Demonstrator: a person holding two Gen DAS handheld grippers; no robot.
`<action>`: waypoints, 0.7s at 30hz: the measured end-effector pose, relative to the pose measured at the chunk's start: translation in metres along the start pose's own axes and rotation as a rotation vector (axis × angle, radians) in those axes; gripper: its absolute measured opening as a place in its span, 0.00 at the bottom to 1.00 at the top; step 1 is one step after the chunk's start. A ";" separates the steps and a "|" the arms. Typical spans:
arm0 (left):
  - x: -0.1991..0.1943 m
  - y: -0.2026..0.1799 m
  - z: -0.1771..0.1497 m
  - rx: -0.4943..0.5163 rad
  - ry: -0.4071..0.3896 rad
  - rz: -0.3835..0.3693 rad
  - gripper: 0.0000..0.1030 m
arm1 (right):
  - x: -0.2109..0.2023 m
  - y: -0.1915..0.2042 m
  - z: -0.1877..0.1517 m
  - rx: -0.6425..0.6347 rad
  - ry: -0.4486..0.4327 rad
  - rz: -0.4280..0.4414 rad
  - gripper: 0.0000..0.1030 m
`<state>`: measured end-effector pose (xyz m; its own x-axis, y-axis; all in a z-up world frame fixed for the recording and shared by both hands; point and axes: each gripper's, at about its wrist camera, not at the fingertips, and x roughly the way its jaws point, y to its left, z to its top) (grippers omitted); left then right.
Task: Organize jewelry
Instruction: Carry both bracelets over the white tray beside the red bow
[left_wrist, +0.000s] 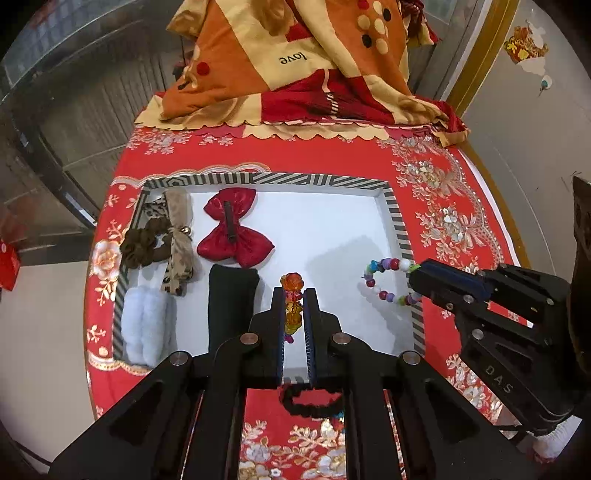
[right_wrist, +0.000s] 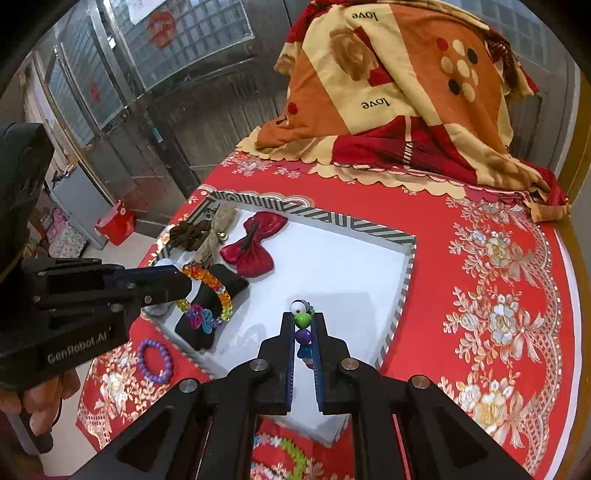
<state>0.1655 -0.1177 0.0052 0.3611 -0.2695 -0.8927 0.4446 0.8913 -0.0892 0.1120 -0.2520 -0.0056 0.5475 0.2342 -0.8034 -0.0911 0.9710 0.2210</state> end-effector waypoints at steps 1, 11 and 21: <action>0.003 0.000 0.002 0.002 0.005 -0.003 0.08 | 0.003 -0.001 0.002 0.003 0.005 0.001 0.08; 0.046 0.006 0.028 0.010 0.045 -0.047 0.08 | 0.049 -0.017 0.027 0.028 0.072 0.027 0.08; 0.094 0.052 0.031 -0.063 0.132 0.019 0.08 | 0.105 -0.031 0.064 0.009 0.129 0.033 0.08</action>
<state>0.2477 -0.1078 -0.0695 0.2567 -0.2055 -0.9444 0.3846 0.9182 -0.0952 0.2254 -0.2610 -0.0611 0.4329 0.2710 -0.8598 -0.0997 0.9623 0.2531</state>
